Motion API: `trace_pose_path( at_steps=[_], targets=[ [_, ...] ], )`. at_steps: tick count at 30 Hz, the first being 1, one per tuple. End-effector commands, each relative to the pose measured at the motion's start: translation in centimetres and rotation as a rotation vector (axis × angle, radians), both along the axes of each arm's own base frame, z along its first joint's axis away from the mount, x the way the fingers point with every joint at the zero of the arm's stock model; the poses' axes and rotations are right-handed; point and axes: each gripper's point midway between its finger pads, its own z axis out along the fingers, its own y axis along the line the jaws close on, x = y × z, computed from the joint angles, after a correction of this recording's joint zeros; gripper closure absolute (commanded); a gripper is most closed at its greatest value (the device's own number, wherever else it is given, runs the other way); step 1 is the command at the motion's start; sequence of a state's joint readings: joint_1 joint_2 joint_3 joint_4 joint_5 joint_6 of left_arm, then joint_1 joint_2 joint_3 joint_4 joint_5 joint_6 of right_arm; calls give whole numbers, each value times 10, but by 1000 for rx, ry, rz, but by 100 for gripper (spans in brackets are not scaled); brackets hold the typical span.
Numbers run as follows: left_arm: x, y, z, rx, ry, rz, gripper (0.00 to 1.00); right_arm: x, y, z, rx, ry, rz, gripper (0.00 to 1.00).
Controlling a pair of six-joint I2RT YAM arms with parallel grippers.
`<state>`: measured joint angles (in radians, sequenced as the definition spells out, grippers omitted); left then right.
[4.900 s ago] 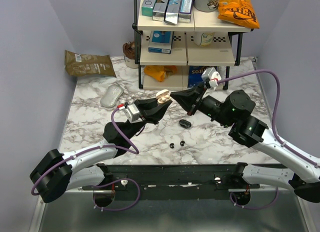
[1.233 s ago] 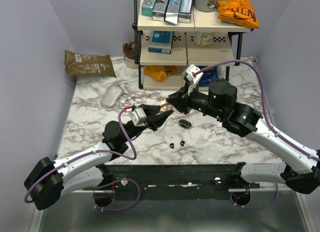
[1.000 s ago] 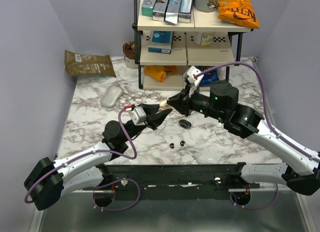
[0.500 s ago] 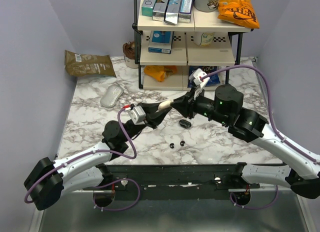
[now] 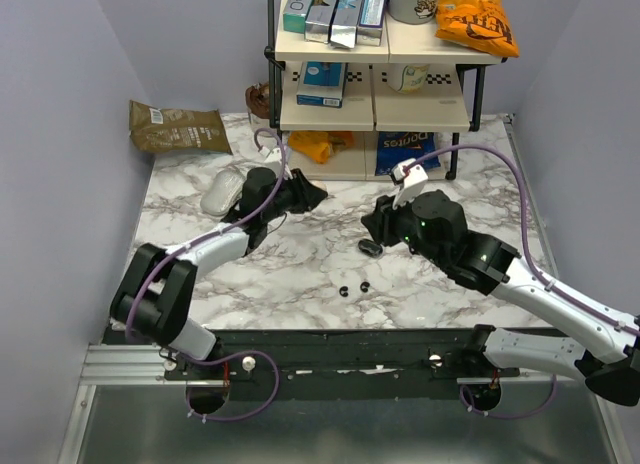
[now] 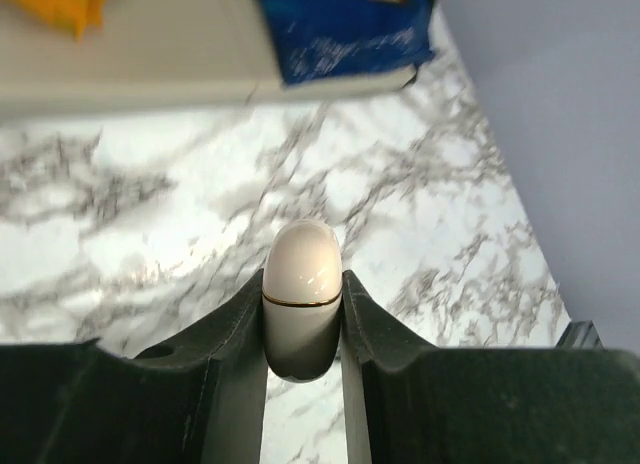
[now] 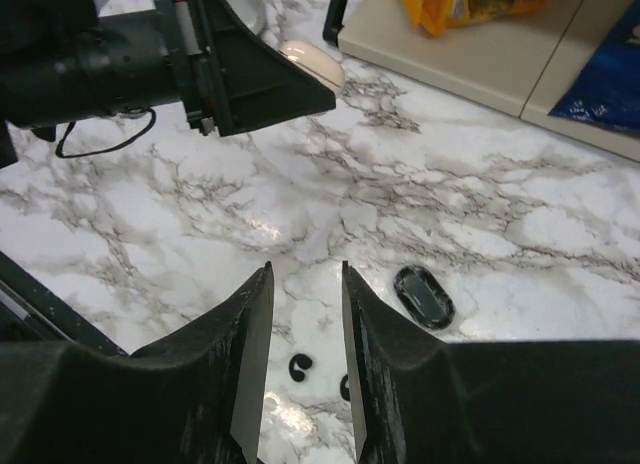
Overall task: Insert the wireless bluetooth earbuds into the charging case
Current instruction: Place the charging case at the center of the board.
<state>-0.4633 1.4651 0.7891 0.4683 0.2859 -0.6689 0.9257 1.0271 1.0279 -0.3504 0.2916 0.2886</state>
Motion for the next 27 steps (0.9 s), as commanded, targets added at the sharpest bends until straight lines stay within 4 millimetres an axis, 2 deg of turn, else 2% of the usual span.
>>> trace_pose_path(
  at_steps=[1, 3, 4, 6, 7, 13, 20, 22, 23, 26, 27],
  targets=[
    [0, -14, -40, -52, 228, -25, 100, -2, -13, -11, -5, 15, -41, 58],
    [5, -15, -50, -38, 259, -14, 100, -3, -14, -16, -15, 20, -42, 57],
    [6, -15, -64, -24, 292, -9, 100, -3, -14, -16, -18, 20, -42, 57],
    [9, -16, -76, -8, 328, -1, 100, -2, -13, -18, -22, 21, -39, 57],
    [11, -16, -90, 5, 359, 5, 100, -1, -13, -18, -25, 21, -38, 57],
    [16, -11, -126, 10, 441, 39, 100, -3, -12, -17, -26, 20, -28, 57],
    [15, -7, -143, 29, 478, 47, 99, -3, -13, -16, -29, 12, -27, 56],
    [14, -5, -147, 34, 490, 48, 91, -3, -13, -17, -30, 15, -27, 56],
    [13, -5, -149, 38, 497, 48, 79, -3, -13, -17, -31, 15, -27, 56],
    [12, -2, -153, 53, 508, 54, 62, -3, -13, -18, -32, 15, -29, 56],
    [10, -1, -155, 58, 514, 56, 60, -4, -14, -18, -30, 15, -29, 56]
  ],
)
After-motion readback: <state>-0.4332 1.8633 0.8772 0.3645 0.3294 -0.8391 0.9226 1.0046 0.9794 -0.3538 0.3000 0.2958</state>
